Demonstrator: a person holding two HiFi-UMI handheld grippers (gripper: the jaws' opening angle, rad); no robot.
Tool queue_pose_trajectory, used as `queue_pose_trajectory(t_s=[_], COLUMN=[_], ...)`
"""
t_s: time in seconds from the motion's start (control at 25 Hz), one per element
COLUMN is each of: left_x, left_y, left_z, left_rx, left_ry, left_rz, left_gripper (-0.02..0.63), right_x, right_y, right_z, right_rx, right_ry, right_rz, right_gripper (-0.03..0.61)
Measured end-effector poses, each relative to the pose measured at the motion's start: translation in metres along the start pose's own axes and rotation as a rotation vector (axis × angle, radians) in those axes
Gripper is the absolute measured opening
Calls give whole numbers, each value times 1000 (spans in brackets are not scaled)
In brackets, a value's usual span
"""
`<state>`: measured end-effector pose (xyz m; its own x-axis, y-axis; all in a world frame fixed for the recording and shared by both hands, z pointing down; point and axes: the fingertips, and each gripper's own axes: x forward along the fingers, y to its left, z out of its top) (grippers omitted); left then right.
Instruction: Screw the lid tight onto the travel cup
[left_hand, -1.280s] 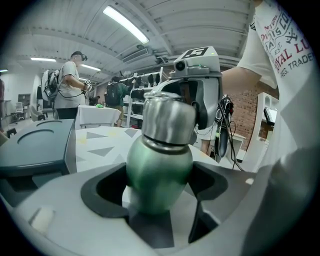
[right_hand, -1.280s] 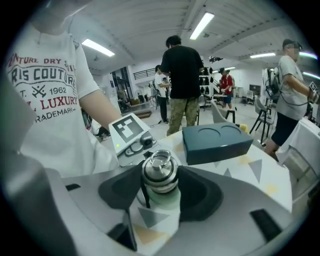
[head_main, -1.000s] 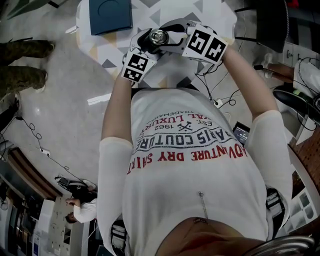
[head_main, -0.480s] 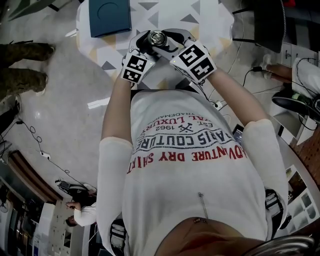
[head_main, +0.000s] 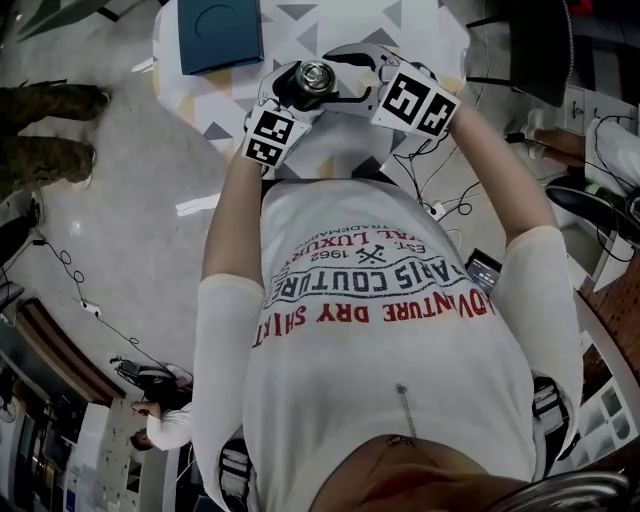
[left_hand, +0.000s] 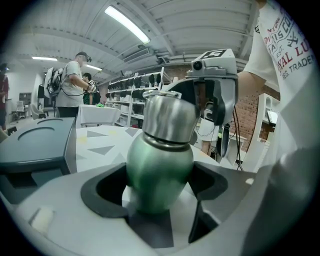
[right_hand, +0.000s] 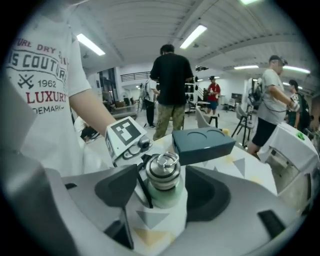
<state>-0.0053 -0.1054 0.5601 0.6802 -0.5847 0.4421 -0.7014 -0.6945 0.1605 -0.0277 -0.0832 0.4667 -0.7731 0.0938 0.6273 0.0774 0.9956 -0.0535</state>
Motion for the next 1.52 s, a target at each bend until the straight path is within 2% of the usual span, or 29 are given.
queue_pose_trajectory(t_s=[0.28,0.36,0.56,0.76,1.04,1.28,1.4,1.52], left_x=[0,1,1,0,1,1,1,1], left_y=[0,-1,-1,-1,0,-1,-1,-1], left_z=[-1,-1,-3,-2,-4,-5,-5,-6], left_rx=[2,2,1,3,3,5,6,6], left_ry=[6,8,10,12,17,21,21,23], left_rz=[-4,-5,-10,-9,-6,-3,-4,-4], left_gripper=[383,383,383,383,383,383,383,383], right_x=[3,4,4,4,4,2,2,2], right_y=[-8,-6,-3,-4,-8,-9,-9,-3], right_z=[2,3,3,5,4,3,3,4], right_rx=[-90,-99,-85,-32,168,253,272,237], right_ry=[47,41,20,9,-38,-89,-118,-145], right_rz=[163,201,214,117,-178,-369,-398,-325], right_gripper=[276,247,232,230,230,230,230,248])
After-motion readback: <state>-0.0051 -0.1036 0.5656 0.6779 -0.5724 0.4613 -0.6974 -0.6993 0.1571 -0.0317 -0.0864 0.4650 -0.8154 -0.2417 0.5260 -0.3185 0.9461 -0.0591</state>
